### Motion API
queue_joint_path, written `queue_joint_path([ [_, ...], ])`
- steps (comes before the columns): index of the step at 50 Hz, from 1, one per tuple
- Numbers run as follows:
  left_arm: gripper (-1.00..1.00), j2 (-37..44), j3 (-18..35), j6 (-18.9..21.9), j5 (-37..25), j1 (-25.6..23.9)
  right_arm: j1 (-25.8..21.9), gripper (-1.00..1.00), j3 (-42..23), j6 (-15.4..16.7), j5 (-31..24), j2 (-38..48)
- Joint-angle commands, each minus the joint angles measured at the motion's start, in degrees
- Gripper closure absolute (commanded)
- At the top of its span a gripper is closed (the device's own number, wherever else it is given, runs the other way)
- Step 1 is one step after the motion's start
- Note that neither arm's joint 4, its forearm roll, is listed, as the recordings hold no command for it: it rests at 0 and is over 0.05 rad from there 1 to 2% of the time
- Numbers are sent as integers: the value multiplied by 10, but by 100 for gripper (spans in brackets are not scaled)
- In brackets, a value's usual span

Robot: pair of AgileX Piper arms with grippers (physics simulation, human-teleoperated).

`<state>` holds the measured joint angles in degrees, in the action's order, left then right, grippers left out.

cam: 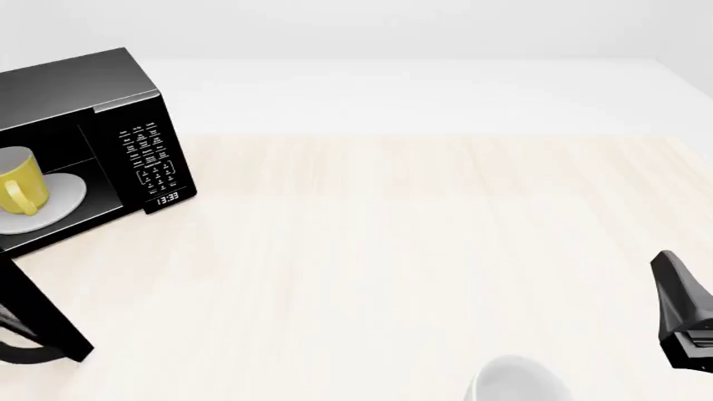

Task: Put the yellow and white mug in the microwave and close it.

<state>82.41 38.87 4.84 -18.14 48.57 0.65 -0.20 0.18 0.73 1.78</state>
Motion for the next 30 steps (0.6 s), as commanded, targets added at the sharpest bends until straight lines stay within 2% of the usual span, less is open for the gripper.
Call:
queue_joint_path([
  [1, -100, -2, 26, -25, -22, -20, 0, -100, 0, 0, 0, 0],
  [16, -100, -14, 35, -50, -35, -65, 0, -100, 0, 0, 0, 0],
  [30, -100, -31, 45, -70, -46, -84, 0, -100, 0, 0, 0, 0],
])
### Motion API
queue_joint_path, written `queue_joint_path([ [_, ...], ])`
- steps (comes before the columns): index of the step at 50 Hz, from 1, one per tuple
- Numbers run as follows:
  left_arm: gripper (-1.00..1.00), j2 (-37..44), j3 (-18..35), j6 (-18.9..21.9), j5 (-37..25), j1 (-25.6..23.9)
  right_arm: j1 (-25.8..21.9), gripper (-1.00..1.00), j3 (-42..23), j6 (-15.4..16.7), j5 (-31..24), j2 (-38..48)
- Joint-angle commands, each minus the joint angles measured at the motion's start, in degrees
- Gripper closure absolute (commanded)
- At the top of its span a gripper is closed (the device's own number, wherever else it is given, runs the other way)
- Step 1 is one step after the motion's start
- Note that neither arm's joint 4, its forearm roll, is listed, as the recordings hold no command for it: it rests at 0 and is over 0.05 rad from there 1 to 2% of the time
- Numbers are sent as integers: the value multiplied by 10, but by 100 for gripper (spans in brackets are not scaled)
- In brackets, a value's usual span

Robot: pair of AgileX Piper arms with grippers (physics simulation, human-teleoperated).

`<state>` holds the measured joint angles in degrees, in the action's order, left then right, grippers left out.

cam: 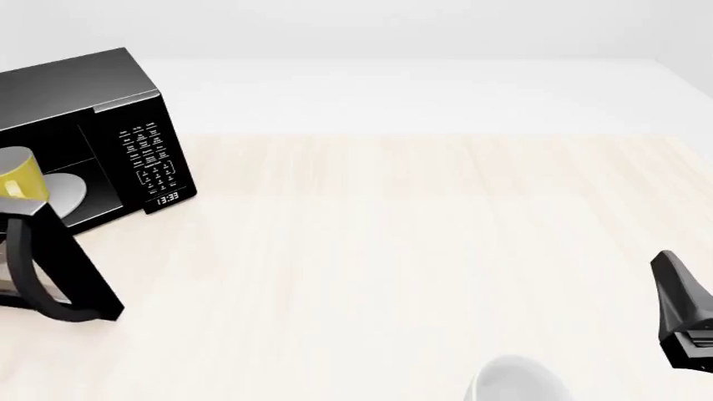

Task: Put the yellow and white mug in the microwave and close it.

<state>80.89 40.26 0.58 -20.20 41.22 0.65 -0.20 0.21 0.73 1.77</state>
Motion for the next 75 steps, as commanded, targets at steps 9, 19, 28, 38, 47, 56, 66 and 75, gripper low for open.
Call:
queue_joint_path([
  [9, -100, -27, 37, -41, -32, -27, 0, -100, 0, 0, 0, 0],
  [19, -100, -23, 49, -48, -31, -32, 0, -100, 0, 0, 0, 0],
  [28, -100, -19, 60, -58, -27, -40, 1, -100, 0, -1, 0, 1],
  [38, -100, -9, 74, -66, -23, -50, 1, -100, 0, -1, 1, 1],
  [47, -100, 9, 86, -69, -15, -51, 1, -100, 0, -1, 1, 1],
  [56, -100, 23, 99, -71, -10, -54, 1, -100, 0, -1, 1, 1],
  [66, -100, 39, 117, -81, -7, -68, 1, -100, 0, -1, 1, 1],
  [75, -100, 50, 130, -87, -7, -76, 1, -100, 0, -1, 1, 1],
])
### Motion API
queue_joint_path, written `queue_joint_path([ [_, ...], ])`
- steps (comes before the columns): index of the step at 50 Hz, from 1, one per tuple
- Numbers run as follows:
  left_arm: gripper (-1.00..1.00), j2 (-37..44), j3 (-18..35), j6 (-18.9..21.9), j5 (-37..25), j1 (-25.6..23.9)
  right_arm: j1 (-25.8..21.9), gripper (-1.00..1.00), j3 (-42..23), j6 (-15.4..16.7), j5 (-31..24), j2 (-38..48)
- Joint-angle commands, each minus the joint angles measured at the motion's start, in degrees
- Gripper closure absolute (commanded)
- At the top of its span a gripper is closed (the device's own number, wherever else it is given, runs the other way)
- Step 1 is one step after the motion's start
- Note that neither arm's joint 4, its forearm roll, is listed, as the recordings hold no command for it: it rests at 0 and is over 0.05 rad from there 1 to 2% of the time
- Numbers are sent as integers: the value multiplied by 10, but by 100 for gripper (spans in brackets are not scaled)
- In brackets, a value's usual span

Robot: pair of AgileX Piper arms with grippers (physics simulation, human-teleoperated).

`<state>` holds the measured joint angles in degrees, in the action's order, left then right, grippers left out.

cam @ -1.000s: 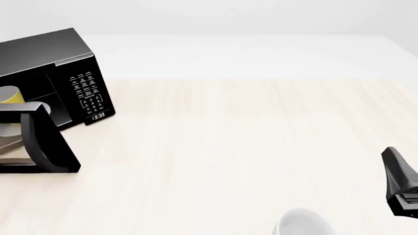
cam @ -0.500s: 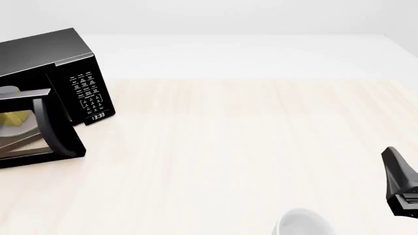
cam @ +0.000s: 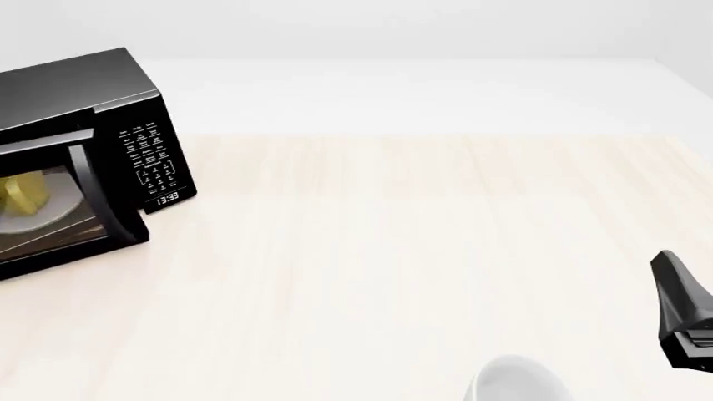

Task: Put the yellow and white mug in the microwave and close it.

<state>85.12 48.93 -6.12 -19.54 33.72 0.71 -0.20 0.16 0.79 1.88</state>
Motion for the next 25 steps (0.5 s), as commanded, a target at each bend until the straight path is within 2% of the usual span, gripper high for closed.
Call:
queue_joint_path([
  [1, -100, 9, 45, -21, -14, -1, 0, -100, 0, 0, 0, 0],
  [16, -100, 18, 62, -31, -15, 4, 0, -100, 0, 0, 0, 0],
  [22, -100, 34, 77, -75, -36, 12, 0, -100, 0, 0, 0, 0],
  [25, -100, 33, 83, -81, -38, 15, 0, -100, 0, 0, 0, 0],
])
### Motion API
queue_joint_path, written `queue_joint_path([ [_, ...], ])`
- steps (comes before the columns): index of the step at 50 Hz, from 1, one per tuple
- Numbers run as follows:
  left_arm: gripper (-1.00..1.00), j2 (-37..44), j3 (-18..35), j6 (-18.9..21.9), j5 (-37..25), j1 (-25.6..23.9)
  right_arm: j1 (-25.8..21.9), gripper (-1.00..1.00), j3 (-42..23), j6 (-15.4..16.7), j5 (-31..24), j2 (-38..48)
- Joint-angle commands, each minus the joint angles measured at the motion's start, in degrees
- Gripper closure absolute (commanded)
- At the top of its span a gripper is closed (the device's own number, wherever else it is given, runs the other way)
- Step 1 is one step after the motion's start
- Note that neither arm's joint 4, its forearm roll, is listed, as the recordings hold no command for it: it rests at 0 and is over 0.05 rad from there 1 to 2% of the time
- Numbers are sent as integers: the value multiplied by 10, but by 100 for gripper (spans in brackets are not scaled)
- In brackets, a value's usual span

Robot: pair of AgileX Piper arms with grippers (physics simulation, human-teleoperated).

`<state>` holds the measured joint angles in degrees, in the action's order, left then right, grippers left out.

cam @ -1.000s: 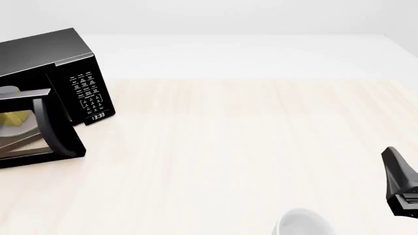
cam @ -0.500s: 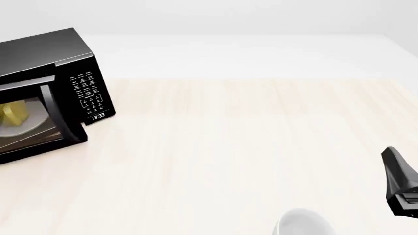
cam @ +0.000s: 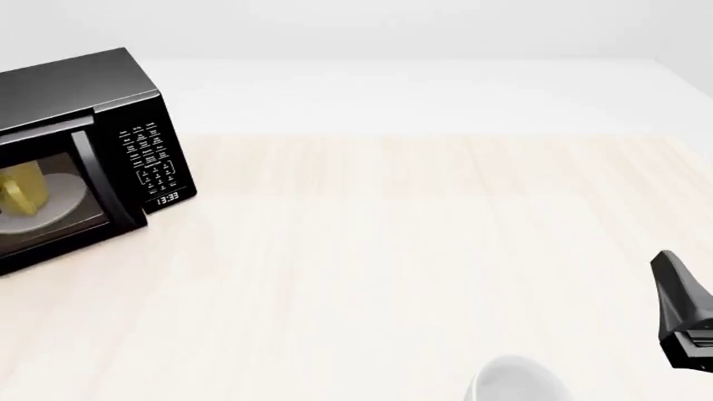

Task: Put the yellow and white mug in the microwave and close it.

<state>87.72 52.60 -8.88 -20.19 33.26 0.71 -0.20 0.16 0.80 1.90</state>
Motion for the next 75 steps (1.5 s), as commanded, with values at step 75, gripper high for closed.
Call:
queue_joint_path([
  [75, -100, -192, -27, -64, -103, 12, 0, -100, 0, 0, 0, 0],
])
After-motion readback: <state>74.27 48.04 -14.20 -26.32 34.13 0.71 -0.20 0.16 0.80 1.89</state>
